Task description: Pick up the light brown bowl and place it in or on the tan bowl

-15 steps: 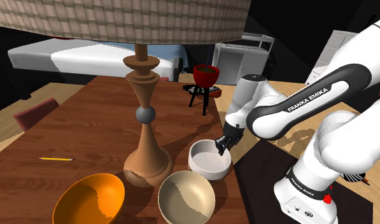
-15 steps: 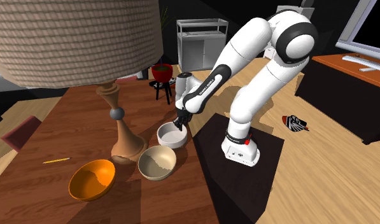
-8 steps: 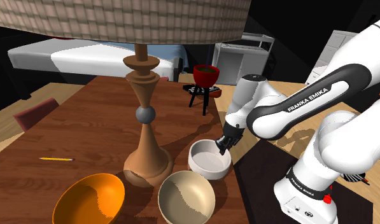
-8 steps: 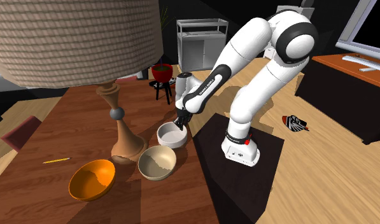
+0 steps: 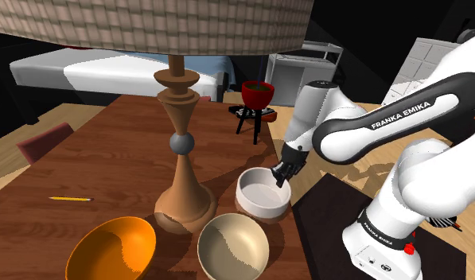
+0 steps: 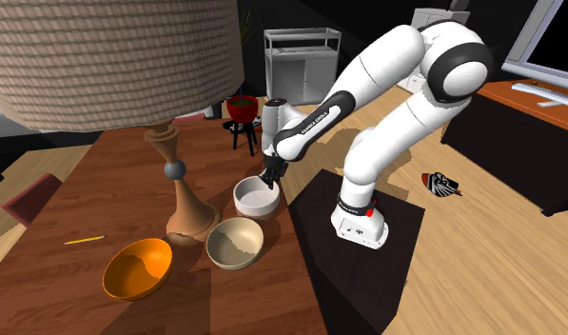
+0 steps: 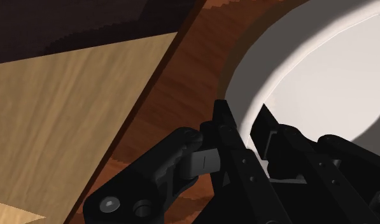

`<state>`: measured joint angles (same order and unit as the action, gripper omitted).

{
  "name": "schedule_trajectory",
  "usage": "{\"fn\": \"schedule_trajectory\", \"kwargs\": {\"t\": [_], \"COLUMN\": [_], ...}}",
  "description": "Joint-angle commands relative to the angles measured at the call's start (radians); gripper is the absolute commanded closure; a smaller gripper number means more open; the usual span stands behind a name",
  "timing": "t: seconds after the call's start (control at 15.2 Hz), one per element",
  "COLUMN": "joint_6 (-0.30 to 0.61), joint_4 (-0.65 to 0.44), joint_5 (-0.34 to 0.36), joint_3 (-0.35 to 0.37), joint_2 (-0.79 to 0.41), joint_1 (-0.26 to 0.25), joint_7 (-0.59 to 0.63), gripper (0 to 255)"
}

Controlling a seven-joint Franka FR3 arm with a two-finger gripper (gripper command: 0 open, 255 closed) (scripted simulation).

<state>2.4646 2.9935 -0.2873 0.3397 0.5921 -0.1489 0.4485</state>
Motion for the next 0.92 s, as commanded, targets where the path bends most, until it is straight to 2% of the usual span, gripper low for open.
{"fn": "schedule_trajectory", "kwargs": {"t": [0.0,0.86], "joint_6": [-0.046,-0.304], "joint_4": [-0.011,-0.112], "joint_5": [0.004,0.044], "joint_3": [-0.006,-0.048], "joint_2": [0.035,0.193], "joint_1": [-0.001,0.008], "joint_7": [0.002,0.007], "gripper": [255,255]}}
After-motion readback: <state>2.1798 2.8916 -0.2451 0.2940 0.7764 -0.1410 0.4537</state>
